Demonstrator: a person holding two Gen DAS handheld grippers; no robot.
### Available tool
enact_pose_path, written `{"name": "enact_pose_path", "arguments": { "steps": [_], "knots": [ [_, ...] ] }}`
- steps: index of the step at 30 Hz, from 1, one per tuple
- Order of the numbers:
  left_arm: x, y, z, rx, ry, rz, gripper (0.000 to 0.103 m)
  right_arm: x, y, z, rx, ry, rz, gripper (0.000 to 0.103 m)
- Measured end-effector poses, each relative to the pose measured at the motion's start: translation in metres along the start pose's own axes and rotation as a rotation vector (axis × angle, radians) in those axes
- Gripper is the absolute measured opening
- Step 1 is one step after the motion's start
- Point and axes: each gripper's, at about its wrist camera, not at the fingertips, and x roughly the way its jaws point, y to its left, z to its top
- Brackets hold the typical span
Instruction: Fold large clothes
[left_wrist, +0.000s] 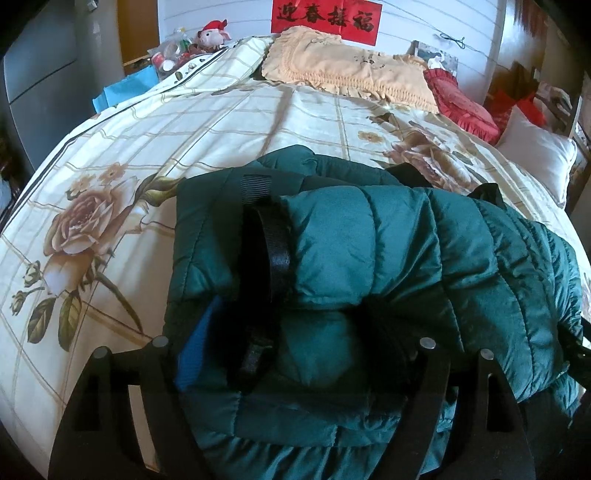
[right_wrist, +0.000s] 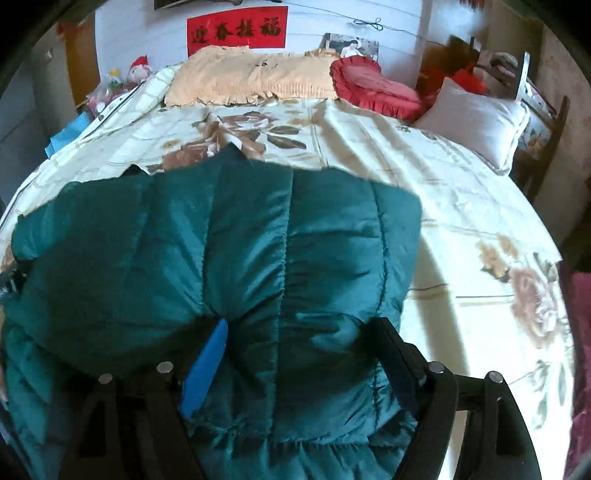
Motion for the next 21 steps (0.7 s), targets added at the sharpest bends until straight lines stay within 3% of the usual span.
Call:
{"name": "enact_pose_path", "arguments": {
  "steps": [4,11,21],
  "knots": [
    [-0.018,0.011,-0.002,0.002,0.007,-0.013,0.079,-0.019,-0.017,-0.001,0.059,0.022,0.045,0.082],
    [-0.074,0.041,-0.030,0.050,-0.072,-0.008,0.079,-0.089,-0.044,-0.032,0.068,-0.051,0.116,0.082],
    [-0.121,0.074,-0.091,0.039,-0.056,-0.032,0.079,-0.104,-0.059,-0.096,0.134,0.042,0.160,0.082]
  ]
}}
